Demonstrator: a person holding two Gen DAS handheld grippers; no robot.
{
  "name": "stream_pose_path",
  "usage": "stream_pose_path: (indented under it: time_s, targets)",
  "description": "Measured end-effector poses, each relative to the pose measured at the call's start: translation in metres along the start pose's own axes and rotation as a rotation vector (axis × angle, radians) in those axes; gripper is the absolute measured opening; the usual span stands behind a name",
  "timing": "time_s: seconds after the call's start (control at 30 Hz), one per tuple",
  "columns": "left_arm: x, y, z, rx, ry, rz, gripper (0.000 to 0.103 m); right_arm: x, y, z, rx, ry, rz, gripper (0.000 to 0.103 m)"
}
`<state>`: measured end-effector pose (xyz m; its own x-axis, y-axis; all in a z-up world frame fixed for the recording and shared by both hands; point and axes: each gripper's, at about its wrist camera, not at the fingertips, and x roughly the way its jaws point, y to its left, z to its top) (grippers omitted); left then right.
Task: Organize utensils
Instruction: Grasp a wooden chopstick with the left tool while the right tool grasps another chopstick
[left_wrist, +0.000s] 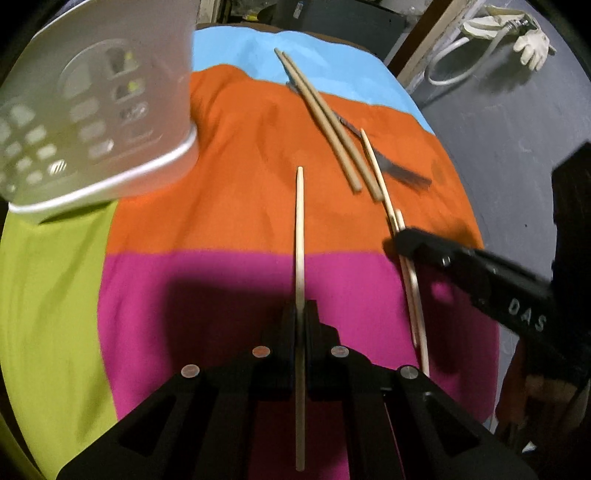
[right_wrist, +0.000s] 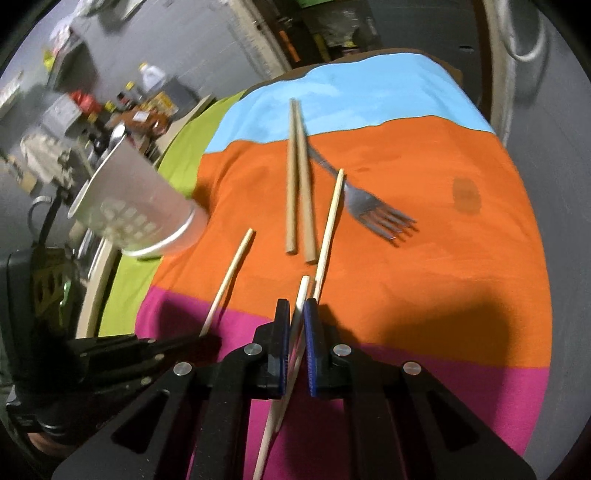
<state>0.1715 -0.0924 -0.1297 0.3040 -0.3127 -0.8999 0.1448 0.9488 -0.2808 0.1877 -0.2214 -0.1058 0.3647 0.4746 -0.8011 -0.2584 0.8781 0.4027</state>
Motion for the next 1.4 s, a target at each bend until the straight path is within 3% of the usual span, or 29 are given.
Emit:
stream_pose_path:
  time_s: [0.27, 0.77, 0.9, 1.03, 1.23, 1.4]
  targets:
    - [-0.003, 0.014, 0.007, -0.027, 0.029, -0.054, 0.004, 0.011, 0.007, -0.007, -0.027, 0.081, 0.014, 0.007]
    - [0.01, 0.018, 0.043, 0.054, 0.078, -0.028, 0.006, 0.023, 0.014, -0.003, 0.038, 0.164, -0.06, 0.006]
    - [0.012, 0.017, 0.043, 0.073, 0.087, -0.011, 0.003, 0.02, 0.015, -0.006, 0.058, 0.134, -0.065, 0.004]
    - [0.006, 0.018, 0.041, 0.068, 0.057, -0.032, 0.002, 0.002, 0.016, -0.008, 0.098, 0.048, -0.014, 0.004]
    - [-0.036, 0.025, 0.03, 0.052, -0.094, -0.058, 0.002, -0.032, 0.044, -0.001, -0.007, -0.124, -0.032, 0.003]
    - [-0.033, 0.026, 0.026, 0.043, -0.06, -0.03, 0.002, -0.018, 0.047, 0.0, -0.016, -0.042, -0.105, 0.005]
